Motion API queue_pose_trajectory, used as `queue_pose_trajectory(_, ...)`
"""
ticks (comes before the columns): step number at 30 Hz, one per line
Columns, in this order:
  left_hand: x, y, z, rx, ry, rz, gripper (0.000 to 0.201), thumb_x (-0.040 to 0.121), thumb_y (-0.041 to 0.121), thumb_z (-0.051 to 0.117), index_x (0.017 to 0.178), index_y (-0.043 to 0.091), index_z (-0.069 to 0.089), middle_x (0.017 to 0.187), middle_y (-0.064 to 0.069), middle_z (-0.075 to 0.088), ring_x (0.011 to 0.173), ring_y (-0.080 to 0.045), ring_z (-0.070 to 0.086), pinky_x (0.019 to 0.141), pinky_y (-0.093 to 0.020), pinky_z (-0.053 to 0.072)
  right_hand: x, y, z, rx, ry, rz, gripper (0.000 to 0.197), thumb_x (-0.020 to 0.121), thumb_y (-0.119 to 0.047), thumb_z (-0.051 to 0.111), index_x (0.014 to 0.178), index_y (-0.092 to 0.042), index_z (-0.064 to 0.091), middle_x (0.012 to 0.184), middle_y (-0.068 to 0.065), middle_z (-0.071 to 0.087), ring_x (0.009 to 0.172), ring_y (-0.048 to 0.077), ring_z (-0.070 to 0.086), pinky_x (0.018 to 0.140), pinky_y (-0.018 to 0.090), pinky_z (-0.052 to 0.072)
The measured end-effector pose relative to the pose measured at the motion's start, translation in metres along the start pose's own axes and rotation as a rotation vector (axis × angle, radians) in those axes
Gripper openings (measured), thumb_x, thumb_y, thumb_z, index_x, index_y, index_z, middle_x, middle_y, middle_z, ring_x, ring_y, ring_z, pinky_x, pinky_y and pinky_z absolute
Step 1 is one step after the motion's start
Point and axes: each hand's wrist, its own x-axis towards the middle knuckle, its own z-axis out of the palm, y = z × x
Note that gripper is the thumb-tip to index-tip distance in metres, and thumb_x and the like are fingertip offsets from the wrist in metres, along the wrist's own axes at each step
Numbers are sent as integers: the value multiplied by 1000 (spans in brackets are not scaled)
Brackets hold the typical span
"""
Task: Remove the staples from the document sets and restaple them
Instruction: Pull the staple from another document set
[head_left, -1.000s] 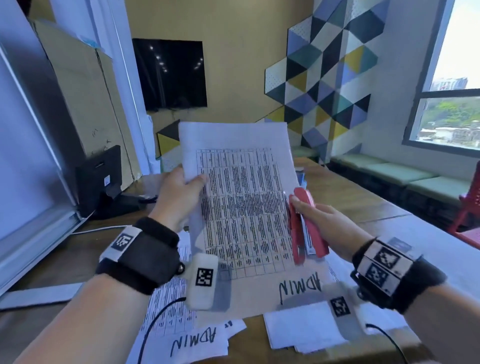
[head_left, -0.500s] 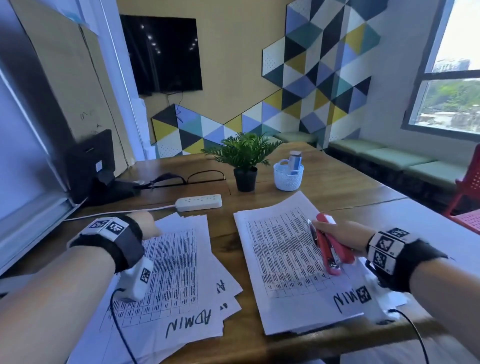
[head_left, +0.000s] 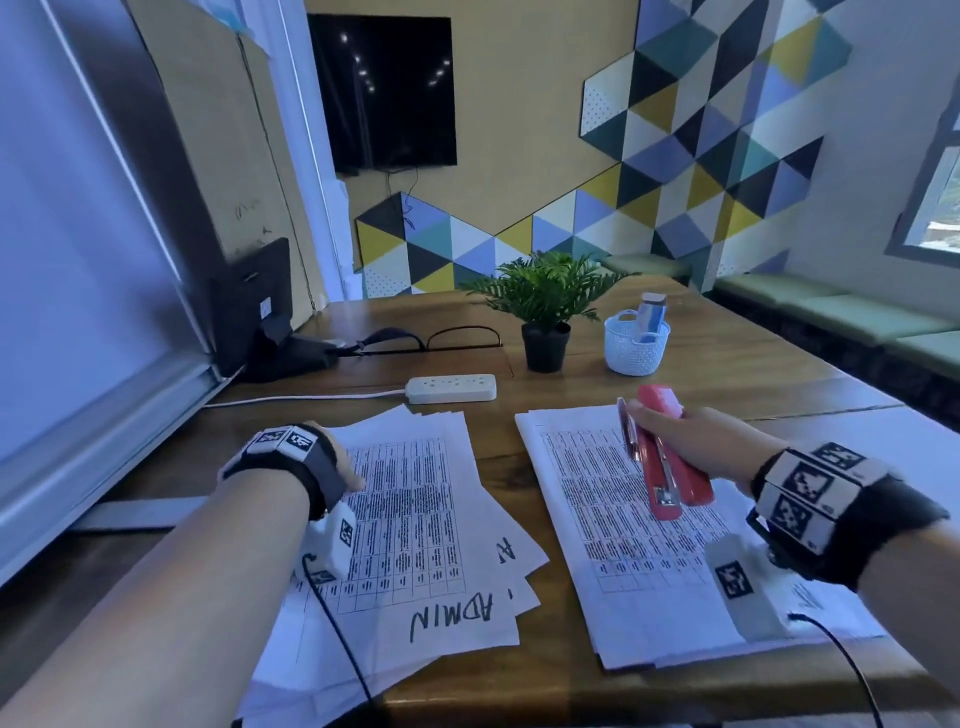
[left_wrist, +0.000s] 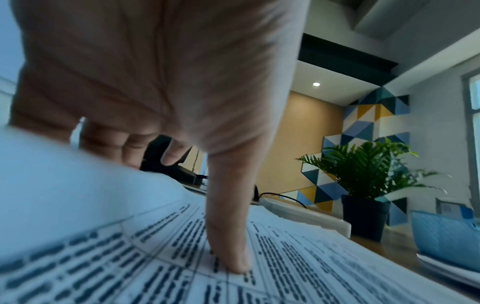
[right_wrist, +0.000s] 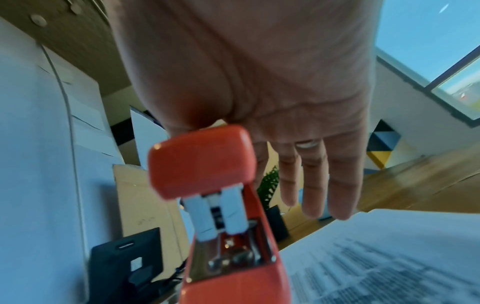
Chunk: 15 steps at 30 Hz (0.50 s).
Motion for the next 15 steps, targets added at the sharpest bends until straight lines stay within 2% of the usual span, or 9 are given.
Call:
queue_pose_trajectory(2,2,-2,-4,36,-10,16,35,67,32,84,64,8,58,54,4,63,72,-21,64,79,-35,57,-5,-14,11,4,-27,-42,90,69,-85,36,88,-4,71,89,10,73,84,22,68,89,35,51)
queue_pose_trajectory(3,10,-6,-4,33,33,38,35,67,33,80,85,7,67,69,1,70,78,-23,68,79,-37,58,-6,-19,17,16,-54,-64,92,64,-89,34,88,-8,72,89,8,73,83,21,68,89,35,51)
queue_pose_trajectory(4,13,-9,-6,26,80,42,51,71,35,75,114,9,64,89,-3,72,88,-27,68,79,-35,56,-9,-25,23,36,-76,-88,88,67,-86,35,89,-9,72,90,8,73,83,21,67,88,35,52)
queue_pose_trajectory(5,5,-9,-11,-13,108,51,61,79,35,70,132,10,51,100,-7,68,96,-29,65,78,-32,53,-12,-30,29,57,-100,-110,80,74,-80,36,90,-9,70,92,9,71,83,21,66,87,33,52)
queue_pose_trajectory(6,-6,-6,-18,-111,148,61,60,86,34,65,137,9,44,98,-10,64,96,-30,61,72,-30,47,-16,-35,35,81,-127,-125,72,80,-74,38,91,-9,68,93,9,70,84,22,66,87,33,52)
queue_pose_trajectory(8,-24,-2,-31,-326,236,117,37,92,29,62,119,6,51,95,-17,60,92,-31,58,67,-31,39,-18,-42,50,128,-168,-159,65,83,-70,40,91,-11,64,94,9,69,88,23,66,89,37,52)
queue_pose_trajectory(10,-35,-5,-41,-574,321,239,32,92,30,63,113,7,55,104,-17,60,101,-32,59,76,-33,42,-18,-47,64,167,-190,-177,68,77,-76,41,93,-14,64,95,7,69,90,23,67,92,40,51)
queue_pose_trajectory(12,-51,-6,-53,-788,360,378,26,91,30,65,107,11,61,103,-9,64,101,-31,61,83,-35,46,-15,-51,74,291,-210,-180,82,63,-86,44,100,-17,66,102,5,70,96,23,67,96,43,49)
queue_pose_trajectory(15,-76,1,-71,-1028,379,534,10,87,28,70,94,21,67,103,-8,72,101,-31,67,96,-51,51,-14,-54,85,511,-266,-214,104,46,-95,47,122,-26,62,128,-1,61,118,20,58,108,43,39)
